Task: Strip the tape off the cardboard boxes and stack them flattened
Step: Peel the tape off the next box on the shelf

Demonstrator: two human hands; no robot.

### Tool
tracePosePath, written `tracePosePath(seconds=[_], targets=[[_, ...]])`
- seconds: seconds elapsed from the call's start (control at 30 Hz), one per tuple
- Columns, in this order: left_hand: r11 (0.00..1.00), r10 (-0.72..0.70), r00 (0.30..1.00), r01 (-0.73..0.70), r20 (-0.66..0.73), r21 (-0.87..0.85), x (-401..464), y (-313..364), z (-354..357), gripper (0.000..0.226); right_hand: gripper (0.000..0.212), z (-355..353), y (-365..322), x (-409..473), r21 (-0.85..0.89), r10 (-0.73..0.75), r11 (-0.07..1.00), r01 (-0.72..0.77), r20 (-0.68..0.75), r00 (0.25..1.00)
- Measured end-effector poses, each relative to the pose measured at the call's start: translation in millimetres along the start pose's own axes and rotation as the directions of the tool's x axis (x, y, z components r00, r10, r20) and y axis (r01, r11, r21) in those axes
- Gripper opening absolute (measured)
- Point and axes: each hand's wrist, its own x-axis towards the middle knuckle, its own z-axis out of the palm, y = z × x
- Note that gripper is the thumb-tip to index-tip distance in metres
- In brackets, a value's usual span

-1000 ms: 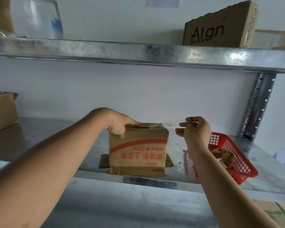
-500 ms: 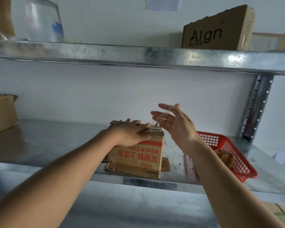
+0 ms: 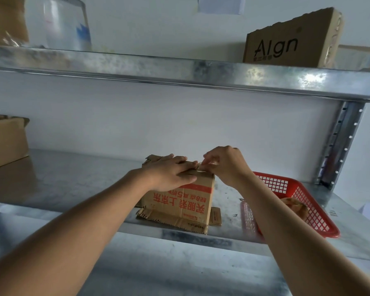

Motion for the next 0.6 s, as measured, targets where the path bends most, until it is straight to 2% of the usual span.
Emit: tracePosePath(seconds=[0.17,0.27,0.33,0.43,0.5,0.6], targets=[[1.0,-0.011,1.0,0.011,0.007,0.004,-1.7,2.4,-0.9,0.072,0.01,2.0,4.6,8.1,-0.043,-0.006,0.999,0.005,-0.017,1.0],[1.0,-0.005,1.0,0.005,0.018,0.012,-0.4,2.3,-3.7,0.07,0.011,4.8,5.8,6.3,0.053,0.044,0.998,-0.041,-0.043,0.998],[0.999,0.007,1.0,-0.007,0.021,0.032,0.0,2.1,-4.9,0.069,0.022,6.2,5.4,2.8,0.14,0.078,0.988,-0.063,-0.102,0.992],[0.999,0.013,1.0,-0.013,0.018,0.045,0.4,2.0,-5.6,0.067,0.046,4.1,5.9,-0.9,0.292,0.206,0.943,-0.162,-0.128,0.97],[0.999,0.015,1.0,-0.016,0.02,0.051,0.6,2.0,-6.0,0.066,0.038,4.4,5.2,-0.9,0.306,0.208,0.939,-0.155,-0.146,0.967],[0.998,0.019,1.0,-0.02,0.016,0.058,0.3,2.1,-6.2,0.066,0.022,4.3,-2.1,-1.8,0.219,0.123,0.971,-0.098,-0.106,0.987]])
